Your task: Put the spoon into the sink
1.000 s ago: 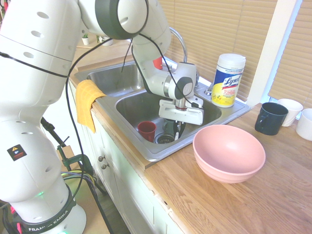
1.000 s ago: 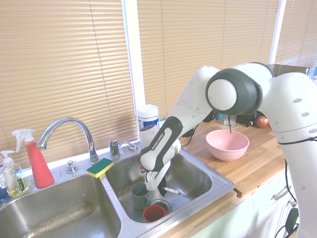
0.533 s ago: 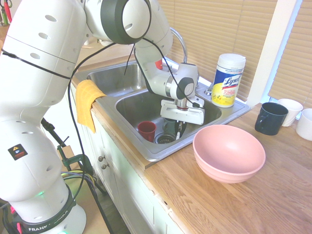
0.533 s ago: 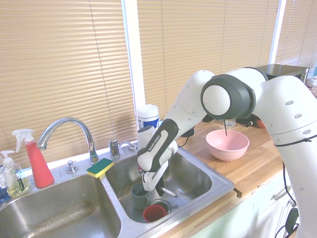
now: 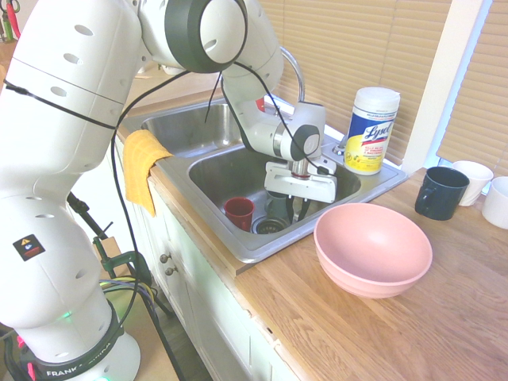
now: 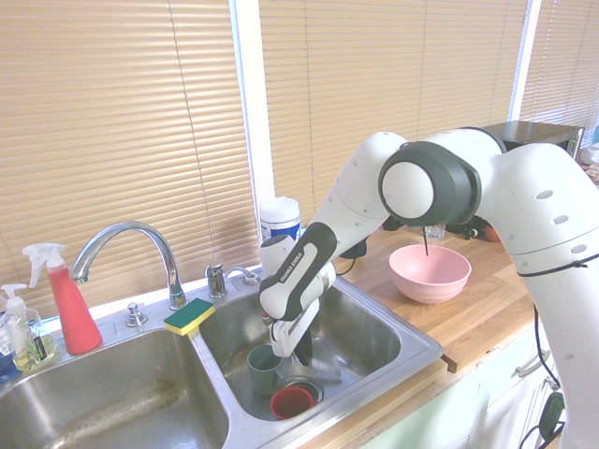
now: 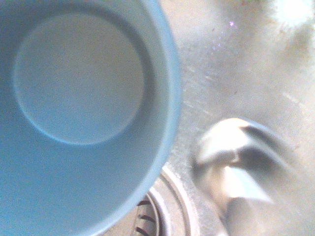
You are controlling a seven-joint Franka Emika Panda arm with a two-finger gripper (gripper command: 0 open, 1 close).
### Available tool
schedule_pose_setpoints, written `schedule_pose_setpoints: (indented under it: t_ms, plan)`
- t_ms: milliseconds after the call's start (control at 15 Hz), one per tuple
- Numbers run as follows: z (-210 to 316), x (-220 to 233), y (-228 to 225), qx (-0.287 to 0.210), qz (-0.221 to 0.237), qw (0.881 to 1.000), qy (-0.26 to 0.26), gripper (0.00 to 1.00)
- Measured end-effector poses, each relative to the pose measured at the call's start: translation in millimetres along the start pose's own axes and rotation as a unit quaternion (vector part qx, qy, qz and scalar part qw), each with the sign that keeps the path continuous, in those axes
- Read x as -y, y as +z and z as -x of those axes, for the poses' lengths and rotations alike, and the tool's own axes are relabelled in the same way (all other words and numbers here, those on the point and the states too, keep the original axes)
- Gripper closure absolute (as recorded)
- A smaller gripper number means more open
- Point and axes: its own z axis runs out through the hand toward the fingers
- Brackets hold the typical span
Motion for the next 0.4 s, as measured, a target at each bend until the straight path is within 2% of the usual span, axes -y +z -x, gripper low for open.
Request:
schedule_pose_setpoints:
  t_ms: [400]
  plan:
    - [5,-7,-14,-0.018,-0.009,1.000,0.001,0.00]
